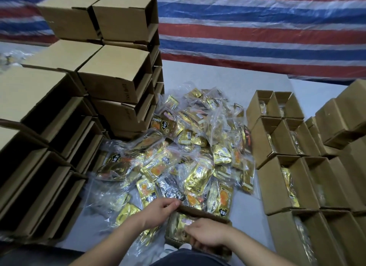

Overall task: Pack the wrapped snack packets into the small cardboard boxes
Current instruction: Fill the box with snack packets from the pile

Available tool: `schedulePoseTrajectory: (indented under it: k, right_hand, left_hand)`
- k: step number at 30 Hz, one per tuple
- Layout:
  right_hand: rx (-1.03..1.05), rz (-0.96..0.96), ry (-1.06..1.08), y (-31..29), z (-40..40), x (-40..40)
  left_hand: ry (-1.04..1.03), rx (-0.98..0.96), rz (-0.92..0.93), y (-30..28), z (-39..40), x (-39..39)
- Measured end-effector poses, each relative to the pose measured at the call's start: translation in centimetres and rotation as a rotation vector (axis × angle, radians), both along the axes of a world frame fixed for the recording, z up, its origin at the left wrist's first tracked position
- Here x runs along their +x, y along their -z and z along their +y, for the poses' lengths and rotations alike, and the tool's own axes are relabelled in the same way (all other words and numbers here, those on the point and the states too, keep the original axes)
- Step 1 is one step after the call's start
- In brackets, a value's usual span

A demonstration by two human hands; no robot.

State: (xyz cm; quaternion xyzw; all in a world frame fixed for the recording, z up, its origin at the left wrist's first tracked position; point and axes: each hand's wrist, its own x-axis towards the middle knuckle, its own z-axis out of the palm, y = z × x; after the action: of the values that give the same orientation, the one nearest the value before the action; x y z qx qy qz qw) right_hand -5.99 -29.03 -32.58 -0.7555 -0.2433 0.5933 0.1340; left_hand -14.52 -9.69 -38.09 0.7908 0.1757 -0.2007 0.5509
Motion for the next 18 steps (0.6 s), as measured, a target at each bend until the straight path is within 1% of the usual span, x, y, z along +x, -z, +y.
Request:
schedulePoseTrajectory:
  k: [1, 4, 6, 8, 10, 11, 12, 14, 15, 16, 17, 18]
  right_hand:
    - [0.016, -0.026, 0.007, 0.0, -0.5, 0.4]
    - [0.01, -0.137, -0.078, -0.1, -1.1, 0.7]
    - [-0.004, -0.147, -0.062, 0.4, -0.9, 0.5]
    - [-0.015, -0.113, -0.041, 0.0, -0.5, 0.5]
    - [-0.02, -0.106, -0.096, -0.5, -0.5, 1.0]
    - [0.002, -0.125, -0.122, -0.9, -0.7, 1.2]
    - [0.056, -0.156, -0.099, -1.4, -0.8, 1.3]
    - [0.234, -0.259, 0.087, -2.6, -1.1, 1.6]
    - [0.327, -0.349, 0.156, -3.1, -1.3, 1.8]
    - [0.395, -0.449, 0.155, -3.5, -1.4, 2.2]
    - [0.424, -0.537, 0.096, -3.6, -1.5, 2.7]
    - [0.412, -0.595, 0.001, -3.6, -1.6, 3.2]
  left_hand:
    - [0.001, -0.004, 0.003, -0.1, 0.0, -0.1]
    - [-0.014, -0.014, 0.004, -0.4, -0.1, 0.1]
    - [-0.022, -0.013, 0.01, -0.7, -0.2, 0.3]
    - [-0.031, -0.004, 0.028, -1.0, -0.3, 0.4]
    - [-0.031, 0.0, 0.029, -1.3, -0.3, 0.4]
    - [-0.025, -0.004, 0.025, -1.5, -0.3, 0.3]
    - [-0.019, -0.01, 0.022, -1.7, -0.4, 0.3]
    - [-0.015, -0.02, 0.019, -1.9, -0.5, 0.3]
    - [-0.016, -0.024, 0.018, -2.0, -0.5, 0.3]
    - [-0.016, -0.023, 0.02, -2.0, -0.6, 0.2]
    - [-0.015, -0.016, 0.024, -2.0, -0.6, 0.2]
    - [-0.014, -0.007, 0.029, -2.1, -0.6, 0.2]
